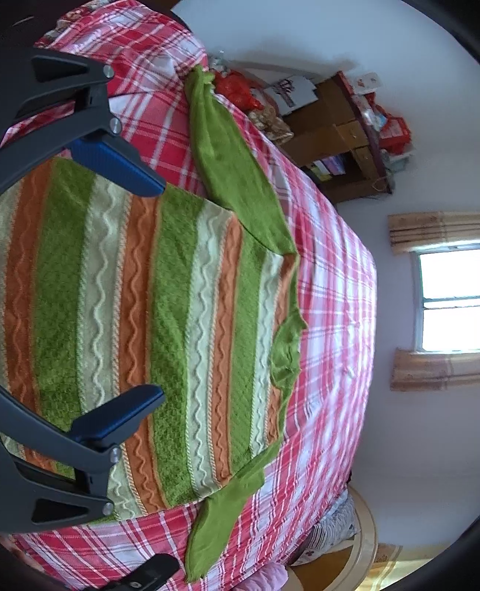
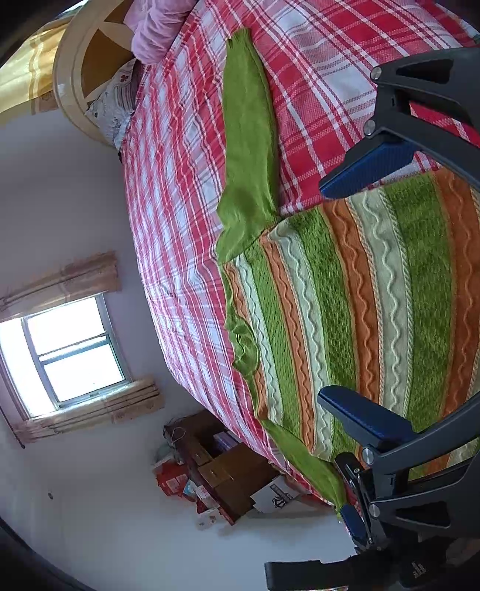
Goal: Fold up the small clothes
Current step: 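Grasp the green sleeve cuff with the right gripper and lift it, then carry the sleeve across the sweater body with the right gripper and release, then grasp the other green sleeve cuff with the left gripper and lift it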
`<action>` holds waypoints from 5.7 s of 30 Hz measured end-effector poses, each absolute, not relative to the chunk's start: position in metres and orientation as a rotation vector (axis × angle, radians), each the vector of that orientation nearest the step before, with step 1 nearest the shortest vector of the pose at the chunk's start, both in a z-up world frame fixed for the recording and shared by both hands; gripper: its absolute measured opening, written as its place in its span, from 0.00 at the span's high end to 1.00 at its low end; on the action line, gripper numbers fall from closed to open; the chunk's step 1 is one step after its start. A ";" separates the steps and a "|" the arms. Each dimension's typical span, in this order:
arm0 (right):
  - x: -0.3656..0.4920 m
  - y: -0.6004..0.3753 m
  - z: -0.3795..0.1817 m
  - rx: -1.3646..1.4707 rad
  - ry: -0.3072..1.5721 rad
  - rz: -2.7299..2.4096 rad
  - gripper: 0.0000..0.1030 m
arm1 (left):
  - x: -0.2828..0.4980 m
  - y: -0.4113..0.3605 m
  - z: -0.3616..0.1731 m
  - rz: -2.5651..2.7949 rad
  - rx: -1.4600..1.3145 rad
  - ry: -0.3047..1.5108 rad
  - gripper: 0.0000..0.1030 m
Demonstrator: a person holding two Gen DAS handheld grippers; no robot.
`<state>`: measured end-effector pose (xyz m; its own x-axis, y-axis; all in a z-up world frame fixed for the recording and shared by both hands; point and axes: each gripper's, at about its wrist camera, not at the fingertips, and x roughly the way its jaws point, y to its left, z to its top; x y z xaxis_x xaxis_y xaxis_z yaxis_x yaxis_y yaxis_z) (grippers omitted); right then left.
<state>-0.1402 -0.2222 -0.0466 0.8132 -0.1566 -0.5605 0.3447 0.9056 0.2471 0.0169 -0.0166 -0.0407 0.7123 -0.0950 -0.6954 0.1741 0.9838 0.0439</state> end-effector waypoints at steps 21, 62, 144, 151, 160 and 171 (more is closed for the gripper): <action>-0.213 -0.586 -0.100 0.917 0.464 -0.788 0.21 | 0.086 0.026 -0.100 -0.077 -0.116 0.818 0.00; -0.044 -0.380 0.045 0.611 0.398 -0.060 0.95 | 0.068 0.051 -0.092 -0.067 -0.060 0.729 0.00; 0.058 -0.272 -0.157 0.207 0.745 -0.065 0.38 | 0.120 0.277 -0.079 0.343 -0.510 0.682 0.12; 0.058 -0.272 -0.158 0.209 0.744 -0.064 0.38 | 0.173 0.302 -0.112 0.346 -0.647 0.783 0.20; 0.059 -0.273 -0.158 0.217 0.740 -0.061 0.38 | 0.188 0.291 -0.136 0.345 -0.690 0.789 0.91; 0.059 -0.276 -0.159 0.239 0.726 -0.051 0.38 | 0.172 0.193 -0.046 0.131 -0.338 0.509 0.95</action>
<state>0.0588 -0.2760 -0.1591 0.7480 0.0361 -0.6627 0.1288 0.9716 0.1984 0.1721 0.1932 -0.0462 0.8662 0.0394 -0.4982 -0.2060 0.9364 -0.2842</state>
